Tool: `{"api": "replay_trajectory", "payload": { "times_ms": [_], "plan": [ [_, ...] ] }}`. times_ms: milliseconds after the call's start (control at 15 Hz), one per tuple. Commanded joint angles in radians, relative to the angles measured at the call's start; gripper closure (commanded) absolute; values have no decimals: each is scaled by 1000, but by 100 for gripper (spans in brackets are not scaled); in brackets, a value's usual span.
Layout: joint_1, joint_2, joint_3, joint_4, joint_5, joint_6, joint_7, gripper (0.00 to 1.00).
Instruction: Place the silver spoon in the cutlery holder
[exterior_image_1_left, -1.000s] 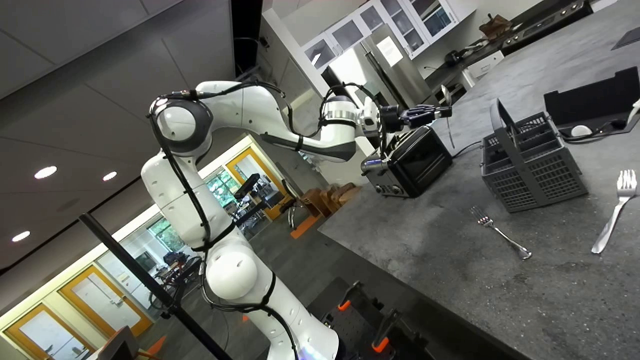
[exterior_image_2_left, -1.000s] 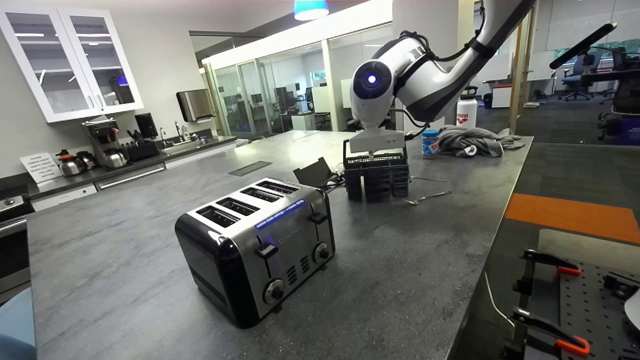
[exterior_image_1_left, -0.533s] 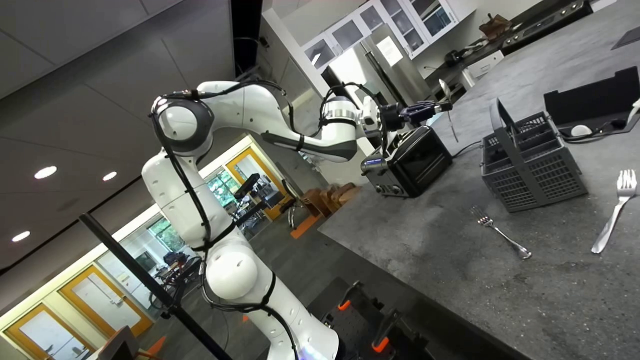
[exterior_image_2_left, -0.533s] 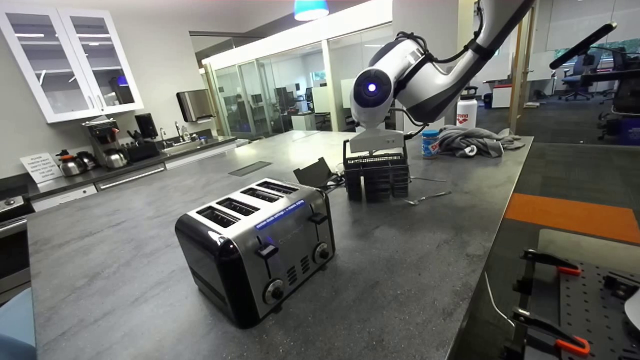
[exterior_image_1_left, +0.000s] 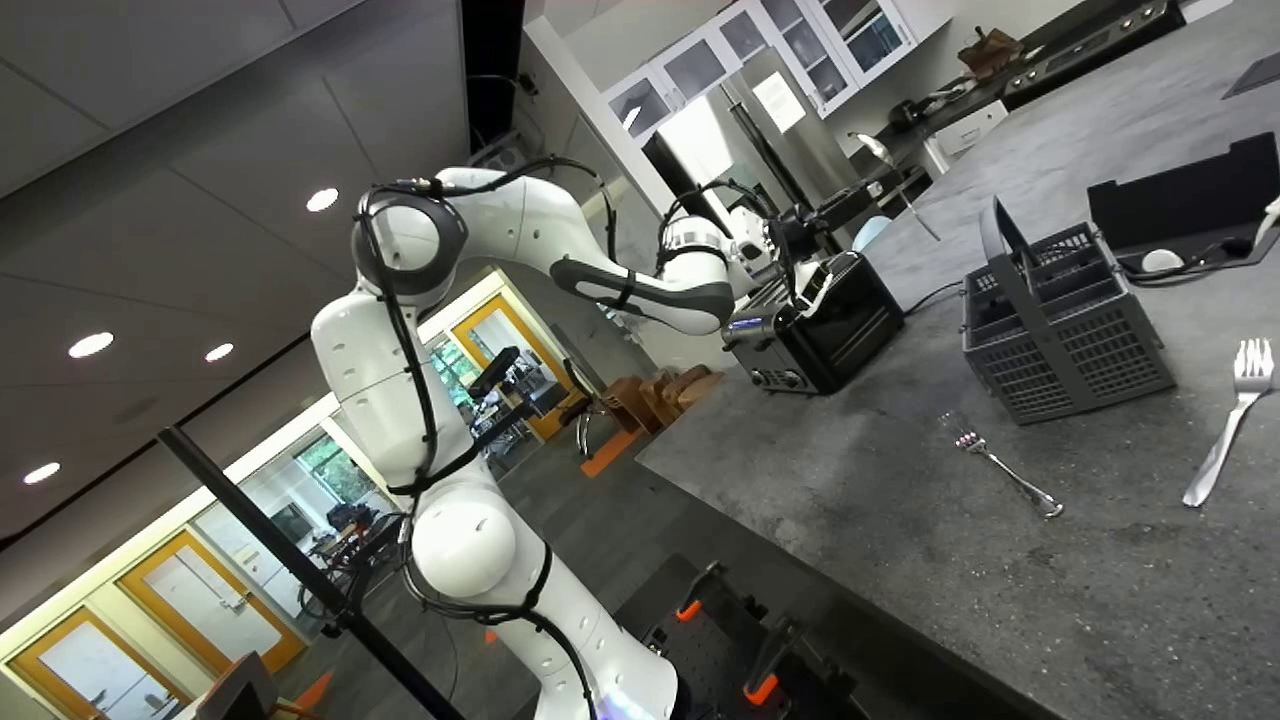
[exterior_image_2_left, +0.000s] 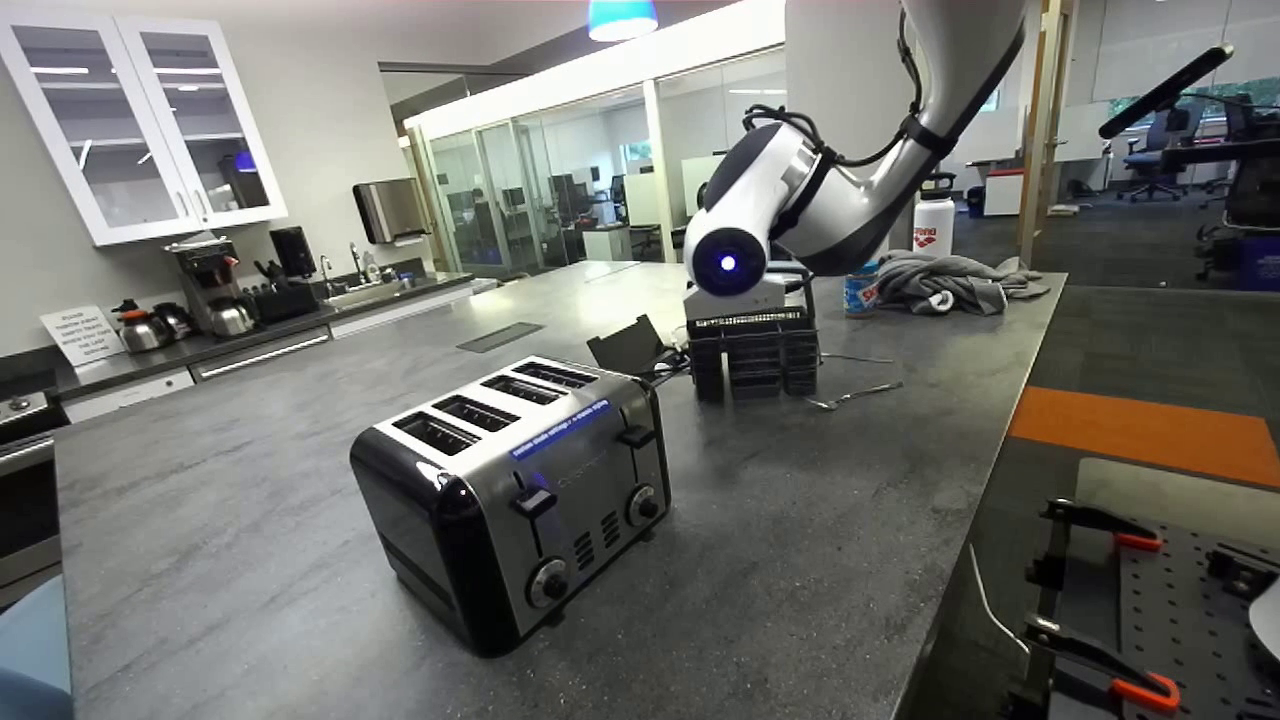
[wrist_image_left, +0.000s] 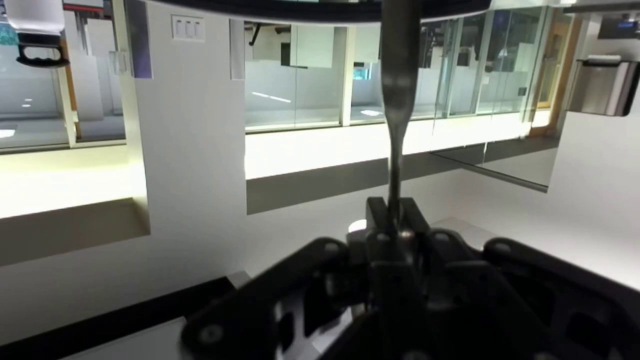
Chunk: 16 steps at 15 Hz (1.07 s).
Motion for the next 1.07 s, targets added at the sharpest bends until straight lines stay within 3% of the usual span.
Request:
{"api": "replay_trajectory", "payload": {
  "times_ms": [0, 1000],
  "plan": [
    [-2, 86, 12, 47, -77, -102, 86, 98],
    [-36, 241, 23, 99, -134, -53, 154, 98]
  ]
}}
